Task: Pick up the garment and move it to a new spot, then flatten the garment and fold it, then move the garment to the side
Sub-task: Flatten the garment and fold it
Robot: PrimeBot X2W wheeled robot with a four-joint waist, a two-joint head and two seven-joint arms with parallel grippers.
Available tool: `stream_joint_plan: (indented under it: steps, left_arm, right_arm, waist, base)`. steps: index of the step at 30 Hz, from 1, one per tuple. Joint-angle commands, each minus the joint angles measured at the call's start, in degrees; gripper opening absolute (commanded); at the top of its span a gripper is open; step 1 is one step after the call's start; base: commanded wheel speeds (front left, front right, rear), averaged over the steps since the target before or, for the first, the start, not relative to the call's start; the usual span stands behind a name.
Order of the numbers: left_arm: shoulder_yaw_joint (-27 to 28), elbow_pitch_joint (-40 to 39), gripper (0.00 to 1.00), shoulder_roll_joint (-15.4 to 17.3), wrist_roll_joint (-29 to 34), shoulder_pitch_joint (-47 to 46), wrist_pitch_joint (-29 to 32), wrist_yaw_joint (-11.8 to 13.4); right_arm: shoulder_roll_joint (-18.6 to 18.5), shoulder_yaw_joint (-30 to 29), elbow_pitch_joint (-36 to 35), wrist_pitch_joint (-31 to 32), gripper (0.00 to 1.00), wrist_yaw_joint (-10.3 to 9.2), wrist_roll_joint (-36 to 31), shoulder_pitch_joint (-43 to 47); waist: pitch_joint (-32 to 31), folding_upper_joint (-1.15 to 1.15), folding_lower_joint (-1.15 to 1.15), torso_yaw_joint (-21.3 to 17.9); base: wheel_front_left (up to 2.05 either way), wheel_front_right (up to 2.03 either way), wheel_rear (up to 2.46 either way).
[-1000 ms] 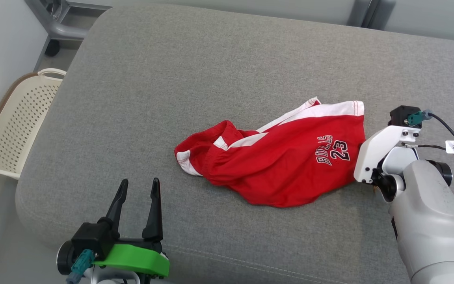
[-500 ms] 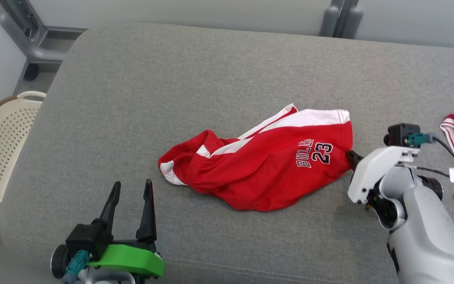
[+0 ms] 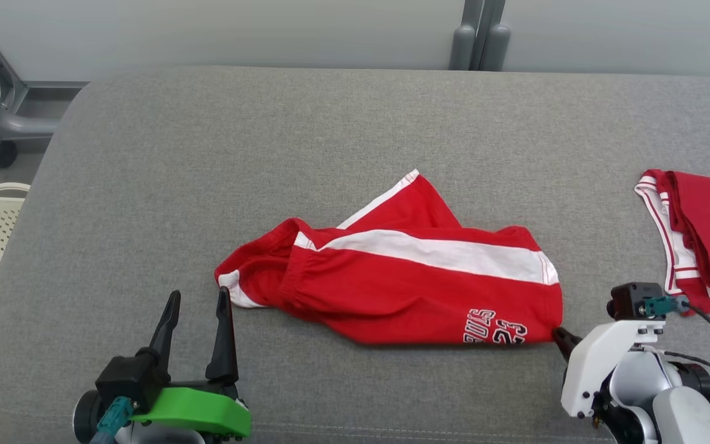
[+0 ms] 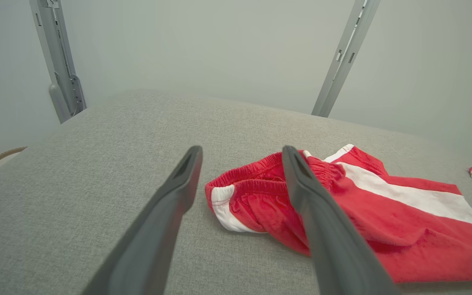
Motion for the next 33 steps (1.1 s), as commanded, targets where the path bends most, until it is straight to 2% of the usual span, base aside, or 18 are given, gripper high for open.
stream_joint_plan:
  steps: [1, 6, 7, 8, 9, 10, 15, 25, 33]
  left_arm:
    - [0.0, 0.0, 1.0, 0.4, -0.2, 0.5, -0.1, 0.3]
    - [-0.3, 0.4, 1.0, 0.7, -0.5, 0.5, 0.2, 0.2]
    - [-0.3, 0.5, 1.0, 0.7, -0.5, 0.5, 0.2, 0.2]
    - [-0.3, 0.5, 1.0, 0.7, -0.5, 0.5, 0.2, 0.2]
    - [-0.4, 0.5, 1.0, 0.8, -0.6, 0.5, 0.2, 0.3]
    - [-0.4, 0.6, 1.0, 0.8, -0.6, 0.4, 0.2, 0.3]
    - [-0.4, 0.9, 1.0, 0.9, -0.8, 0.7, 0.3, 0.8]
    - [0.0, 1.5, 1.0, 1.2, -1.4, 2.7, 0.3, 1.6]
    - [0.9, 1.6, 1.0, 1.8, -2.2, 4.8, 0.7, 2.7]
  right_arm:
    - [-0.2, 0.2, -0.3, 0.4, 0.0, -0.01, -0.2, 1.2]
    - [0.1, 0.1, -0.2, 0.7, 0.0, -0.01, -1.2, 3.5]
    - [0.1, 0.2, 0.0, 0.6, 0.04, -0.01, -1.6, 3.8]
    - [0.1, 0.2, 0.3, 0.6, 0.3, -0.01, -1.8, 4.1]
    - [0.2, 0.1, 0.7, 0.8, 0.47, -0.01, -2.0, 4.4]
    - [0.3, 0.0, 1.0, 0.9, 1.0, -0.01, -2.4, 4.7]
    - [0.8, -1.7, 0.9, -1.2, 1.0, -0.01, -3.3, 5.2]
    - [1.6, -5.0, -3.4, -9.9, 1.0, -0.01, -3.8, 7.5]
    - [1.7, -5.1, -4.6, -19.6, 1.0, -0.01, 0.8, 9.4]
  waist:
    - [-0.3, 0.0, 0.0, -0.2]
    - [-0.7, 0.0, 0.0, -0.2]
    - [-0.7, 0.0, 0.0, -0.1]
    - [-0.8, 0.0, 0.0, 0.0]
    - [-0.9, 0.0, 0.0, 0.0]
    - [-0.9, 0.0, 0.0, 0.1]
    - [-1.5, 0.0, 0.0, 0.5]
    - [-4.8, 0.0, 0.0, 0.2]
    - [-7.3, 0.0, 0.0, -0.4]
  base:
    - [0.0, 0.0, 0.0]
    - [0.0, 0.0, 0.0]
    - [0.0, 0.0, 0.0]
    - [0.0, 0.0, 0.0]
    - [0.0, 0.0, 0.0]
    - [0.0, 0.0, 0.0]
    - [0.0, 0.0, 0.0]
    - [0.0, 0.0, 0.0]
    - [0.0, 0.0, 0.0]
